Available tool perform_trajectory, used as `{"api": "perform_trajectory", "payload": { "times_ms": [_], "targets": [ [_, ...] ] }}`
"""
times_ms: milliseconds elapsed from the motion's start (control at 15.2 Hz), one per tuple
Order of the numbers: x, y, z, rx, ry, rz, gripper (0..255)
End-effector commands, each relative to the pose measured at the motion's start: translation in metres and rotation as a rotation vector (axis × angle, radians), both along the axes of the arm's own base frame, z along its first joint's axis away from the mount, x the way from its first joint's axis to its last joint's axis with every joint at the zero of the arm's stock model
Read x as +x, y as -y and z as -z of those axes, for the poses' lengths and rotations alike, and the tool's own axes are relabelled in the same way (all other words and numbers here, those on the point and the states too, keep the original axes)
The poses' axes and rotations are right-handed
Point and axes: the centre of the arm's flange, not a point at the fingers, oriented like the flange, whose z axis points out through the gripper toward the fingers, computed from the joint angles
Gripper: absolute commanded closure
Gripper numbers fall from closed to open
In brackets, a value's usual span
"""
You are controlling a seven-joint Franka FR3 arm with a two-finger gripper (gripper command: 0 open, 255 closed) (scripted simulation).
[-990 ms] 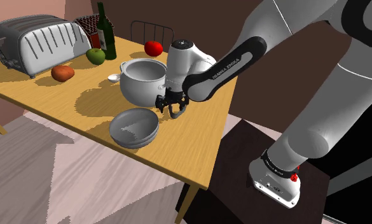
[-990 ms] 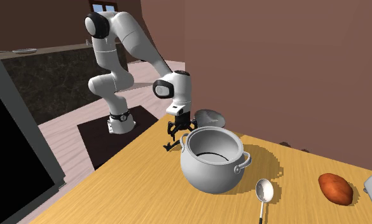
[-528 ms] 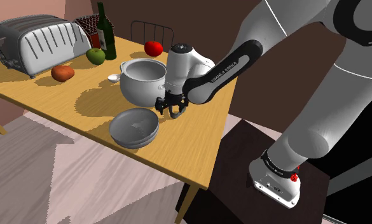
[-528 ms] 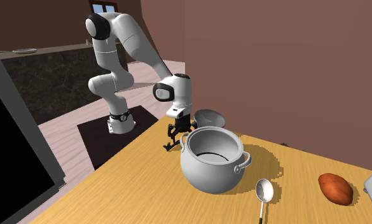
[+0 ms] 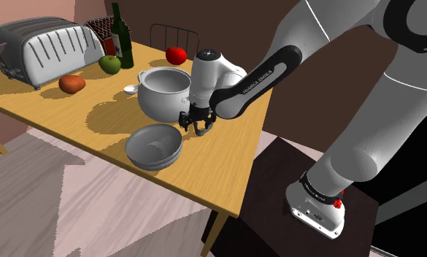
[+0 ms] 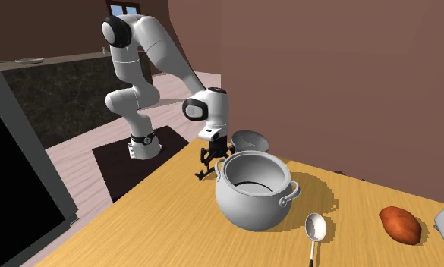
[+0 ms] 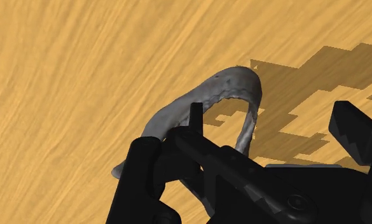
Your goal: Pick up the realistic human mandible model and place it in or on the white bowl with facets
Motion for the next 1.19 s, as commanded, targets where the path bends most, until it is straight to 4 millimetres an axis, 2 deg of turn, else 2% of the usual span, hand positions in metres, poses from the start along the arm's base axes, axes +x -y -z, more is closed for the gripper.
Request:
{"api": "perform_trajectory", "payload": {
  "times_ms": [0,198,726,792,858,1056,1122],
  "targets": [
    [0.000,-0.001,0.002,0.003,-0.002,-0.002,255],
    [-0.001,0.000,0.002,0.003,-0.002,-0.002,255],
    [-0.001,0.000,-0.040,0.003,-0.002,-0.002,255],
    [-0.001,-0.001,-0.035,0.003,-0.001,-0.002,255],
    [-0.001,-0.001,-0.035,0.003,-0.001,-0.002,0],
    [0.030,0.061,-0.029,0.212,-0.045,0.054,0],
    [0.036,0.073,-0.026,0.253,-0.053,0.065,0]
  ]
}}
